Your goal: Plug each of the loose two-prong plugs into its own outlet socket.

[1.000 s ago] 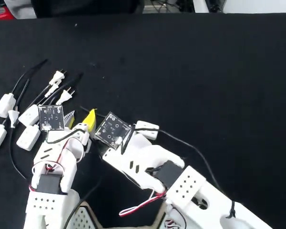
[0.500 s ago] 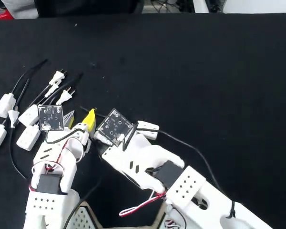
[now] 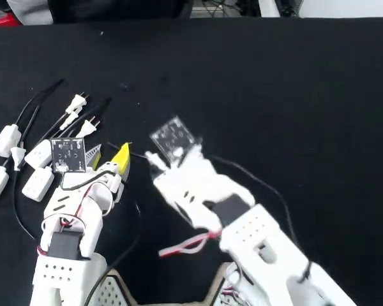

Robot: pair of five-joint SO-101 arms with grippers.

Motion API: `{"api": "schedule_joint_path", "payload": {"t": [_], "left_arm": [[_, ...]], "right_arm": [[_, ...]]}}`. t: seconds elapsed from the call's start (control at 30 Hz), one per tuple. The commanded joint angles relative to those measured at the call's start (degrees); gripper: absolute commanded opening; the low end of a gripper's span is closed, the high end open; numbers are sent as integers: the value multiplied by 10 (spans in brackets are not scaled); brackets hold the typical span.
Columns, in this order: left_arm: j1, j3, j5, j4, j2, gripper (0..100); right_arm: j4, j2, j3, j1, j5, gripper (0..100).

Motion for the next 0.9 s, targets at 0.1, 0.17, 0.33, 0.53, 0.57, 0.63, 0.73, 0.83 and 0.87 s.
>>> {"api": "schedule_joint_path", "payload": {"t": [0.1, 0.17, 0.33, 0.53, 0.57, 0.63, 0.73, 0.83, 0.87], "left_arm": [[1, -51, -4, 40, -3, 202], [-13, -51, -4, 35, -2, 202], [-32, -65, -4, 6, 73, 202], [-29, -165, 1, -1, 282, 202], [-29, -180, 1, -1, 314, 202], [-29, -206, 1, -4, 374, 202], [-29, -232, 1, -34, 449, 202], [-29, -258, -4, -66, 514, 202], [-29, -271, -4, -72, 537, 202]], "right_arm": [[112, 104, -149, 42, -37, 10], [144, 122, -174, 42, -37, 10], [200, 169, -220, 44, -37, 10], [220, 218, -247, 44, -36, 10], [220, 218, -247, 44, -35, 10], [220, 218, -247, 44, -34, 10], [221, 219, -247, 44, -33, 10], [223, 220, -246, 44, -33, 10], [223, 220, -245, 45, -33, 10]]}}
